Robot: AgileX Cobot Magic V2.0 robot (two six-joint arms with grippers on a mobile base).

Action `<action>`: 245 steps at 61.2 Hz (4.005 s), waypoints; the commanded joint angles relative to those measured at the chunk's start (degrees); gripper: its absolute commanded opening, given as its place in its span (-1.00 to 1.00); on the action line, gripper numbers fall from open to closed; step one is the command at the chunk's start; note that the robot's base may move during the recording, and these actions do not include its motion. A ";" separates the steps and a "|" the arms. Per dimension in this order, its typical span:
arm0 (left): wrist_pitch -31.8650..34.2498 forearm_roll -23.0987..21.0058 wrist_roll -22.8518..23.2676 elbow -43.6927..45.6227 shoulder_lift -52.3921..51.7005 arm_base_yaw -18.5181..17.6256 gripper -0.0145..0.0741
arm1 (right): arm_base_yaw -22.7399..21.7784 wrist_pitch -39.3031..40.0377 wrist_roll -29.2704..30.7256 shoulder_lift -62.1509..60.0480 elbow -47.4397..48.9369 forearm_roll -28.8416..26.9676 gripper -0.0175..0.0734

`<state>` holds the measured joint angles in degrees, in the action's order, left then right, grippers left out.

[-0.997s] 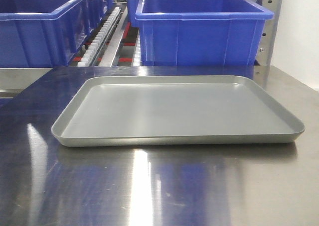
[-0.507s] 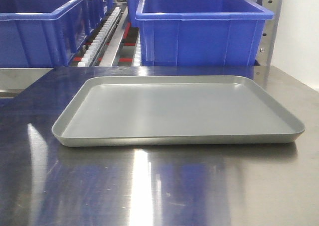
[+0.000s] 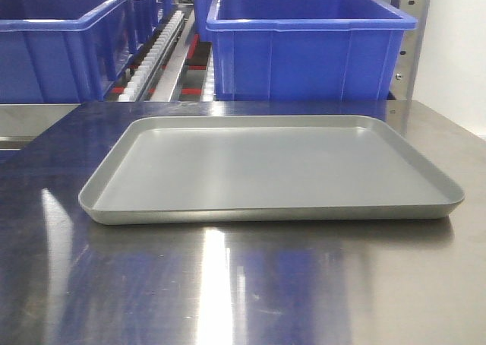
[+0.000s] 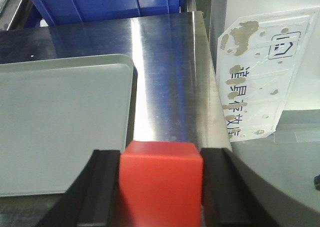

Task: Sort and place red and blue blocks on shelf

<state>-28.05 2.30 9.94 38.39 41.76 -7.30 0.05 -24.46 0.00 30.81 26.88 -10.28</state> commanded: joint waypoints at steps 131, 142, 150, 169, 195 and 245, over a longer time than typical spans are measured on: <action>4.26 -0.09 0.53 1.71 -1.38 -0.12 -0.37 | -0.25 4.48 0.45 0.02 1.71 -0.35 -0.49; 4.64 0.00 0.53 1.33 -3.81 -0.12 -0.37 | -0.25 4.48 0.45 0.02 1.71 -0.35 -0.49; 5.07 0.15 0.53 0.23 -5.23 -0.12 -0.37 | -0.25 4.48 0.45 0.02 1.71 -0.35 -0.49; 5.10 0.15 0.53 -1.98 -5.97 -0.12 -0.37 | -0.25 4.48 0.45 0.02 1.71 -0.35 -0.49; 5.10 0.15 0.53 -1.98 -5.97 -0.12 -0.37 | -0.25 4.48 0.45 0.02 1.71 -0.35 -0.49; 5.10 0.15 0.53 -1.98 -5.97 -0.12 -0.37 | -0.25 4.48 0.45 0.02 1.71 -0.35 -0.49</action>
<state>-27.72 2.30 9.94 34.73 35.96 -7.19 0.05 -24.46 0.00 30.81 26.88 -10.28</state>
